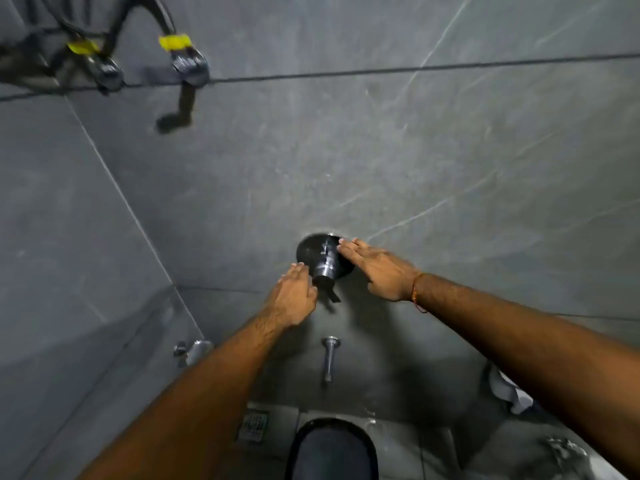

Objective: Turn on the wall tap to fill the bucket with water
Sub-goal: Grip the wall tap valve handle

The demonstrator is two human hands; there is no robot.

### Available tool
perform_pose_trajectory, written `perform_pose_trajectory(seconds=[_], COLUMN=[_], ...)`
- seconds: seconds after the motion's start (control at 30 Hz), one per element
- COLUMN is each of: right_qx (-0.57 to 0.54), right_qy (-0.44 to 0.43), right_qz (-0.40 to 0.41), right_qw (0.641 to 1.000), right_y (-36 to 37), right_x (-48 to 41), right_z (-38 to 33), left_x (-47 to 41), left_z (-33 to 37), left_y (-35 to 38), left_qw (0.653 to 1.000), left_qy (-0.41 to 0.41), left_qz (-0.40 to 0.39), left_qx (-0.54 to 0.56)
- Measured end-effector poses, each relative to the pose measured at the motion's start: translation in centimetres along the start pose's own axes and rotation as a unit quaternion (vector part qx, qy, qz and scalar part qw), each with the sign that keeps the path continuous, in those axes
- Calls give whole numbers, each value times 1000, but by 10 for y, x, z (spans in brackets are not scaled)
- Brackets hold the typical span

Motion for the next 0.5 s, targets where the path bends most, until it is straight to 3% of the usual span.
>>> perform_pose_trajectory(seconds=[0.13,0.27,0.5], right_qx=[-5,-6,10], right_qy=[-15,-45,-78], right_qz=[-15,-1,20], right_qw=[1000,999,997], right_y=[22,34,31], right_x=[-31,-56,-69], right_z=[18,29,34], left_x=[-26,-45,-65], left_z=[-7,-8,-6], left_y=[47,95,114], left_qw=[989,941,853], left_qy=[-84,-186,-302], left_qz=[-37,-123,-32], left_qx=[115,254,425])
Point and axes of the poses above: each hand's wrist, its own x-axis away from the middle knuckle, its own y-axis out of the palm, z = x × y, the point moved 6 cm from there along -x, towards the middle knuckle, and after that the axes turned 4 degrees about x, right-handed, at the moved point
